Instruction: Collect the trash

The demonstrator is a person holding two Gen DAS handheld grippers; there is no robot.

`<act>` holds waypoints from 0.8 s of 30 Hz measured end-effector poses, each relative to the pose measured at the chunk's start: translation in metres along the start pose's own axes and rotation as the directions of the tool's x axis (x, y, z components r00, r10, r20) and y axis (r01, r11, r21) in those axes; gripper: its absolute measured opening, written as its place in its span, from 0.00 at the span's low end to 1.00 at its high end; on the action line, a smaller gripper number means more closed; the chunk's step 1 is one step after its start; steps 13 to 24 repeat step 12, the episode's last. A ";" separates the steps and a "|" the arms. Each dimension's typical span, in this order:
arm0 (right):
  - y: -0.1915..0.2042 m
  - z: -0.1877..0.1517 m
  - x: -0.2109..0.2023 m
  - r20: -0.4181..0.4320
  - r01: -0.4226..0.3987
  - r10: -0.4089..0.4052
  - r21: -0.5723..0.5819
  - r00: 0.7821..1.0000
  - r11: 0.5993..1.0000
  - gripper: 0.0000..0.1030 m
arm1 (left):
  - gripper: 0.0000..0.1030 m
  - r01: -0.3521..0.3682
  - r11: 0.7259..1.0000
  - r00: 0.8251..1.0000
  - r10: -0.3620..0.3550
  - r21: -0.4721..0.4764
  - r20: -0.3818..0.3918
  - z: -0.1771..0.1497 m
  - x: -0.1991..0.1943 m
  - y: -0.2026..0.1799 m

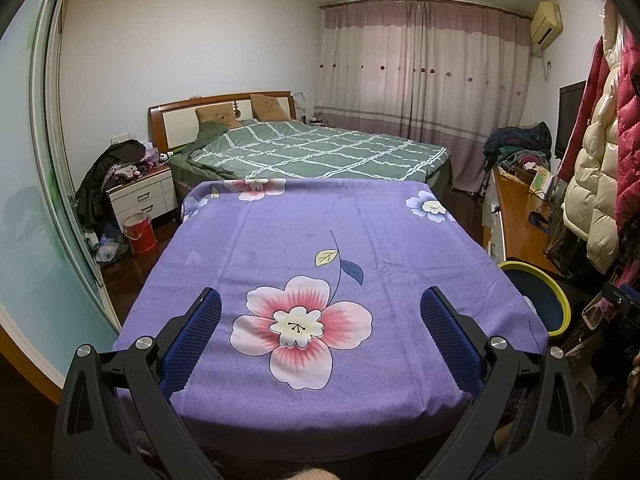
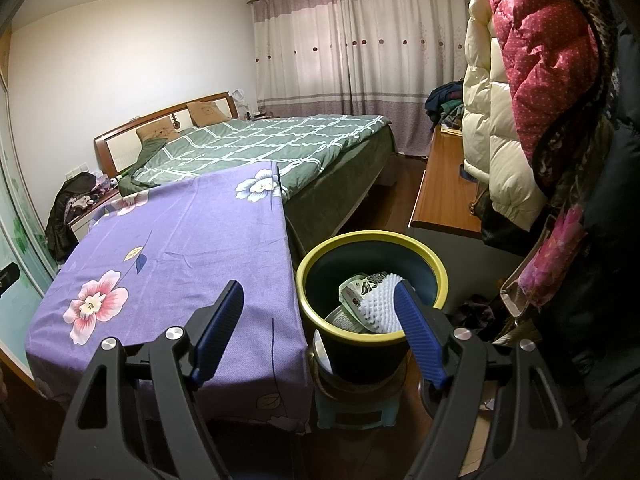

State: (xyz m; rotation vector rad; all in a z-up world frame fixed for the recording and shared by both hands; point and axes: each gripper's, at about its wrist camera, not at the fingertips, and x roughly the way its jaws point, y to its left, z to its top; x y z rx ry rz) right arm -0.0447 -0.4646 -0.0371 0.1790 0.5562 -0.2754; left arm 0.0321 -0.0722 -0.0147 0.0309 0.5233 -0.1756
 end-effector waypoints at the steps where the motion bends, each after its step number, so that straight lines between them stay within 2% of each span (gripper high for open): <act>1: 0.000 0.000 0.000 -0.001 -0.001 0.001 -0.001 1.000 1.000 0.71 | 0.95 0.006 1.000 1.000 -0.006 -0.009 -0.006 0.001 0.001 0.001; 6: 0.012 0.002 0.007 -0.013 -0.025 0.025 -0.020 1.000 0.999 0.73 | 0.95 0.022 0.999 0.998 -0.024 -0.042 -0.057 0.005 0.021 0.008; 8: 0.022 0.009 0.017 -0.014 -0.047 0.047 -0.033 0.999 0.998 0.86 | 0.95 0.015 0.999 0.996 -0.019 -0.045 -0.085 0.010 0.041 0.013; 10: 0.038 0.020 0.034 -0.023 -0.087 0.086 -0.048 0.996 0.995 0.94 | 0.95 0.000 0.999 0.994 -0.006 -0.049 -0.113 0.016 0.065 0.018; 12: 0.058 0.032 0.058 -0.046 -0.142 0.140 -0.057 0.989 0.988 0.94 | 0.95 -0.026 0.998 0.988 0.017 -0.056 -0.155 0.020 0.100 0.027; 24: 0.058 0.032 0.058 -0.046 -0.142 0.140 -0.057 0.989 0.988 0.94 | 0.95 -0.026 0.998 0.988 0.017 -0.056 -0.155 0.020 0.100 0.027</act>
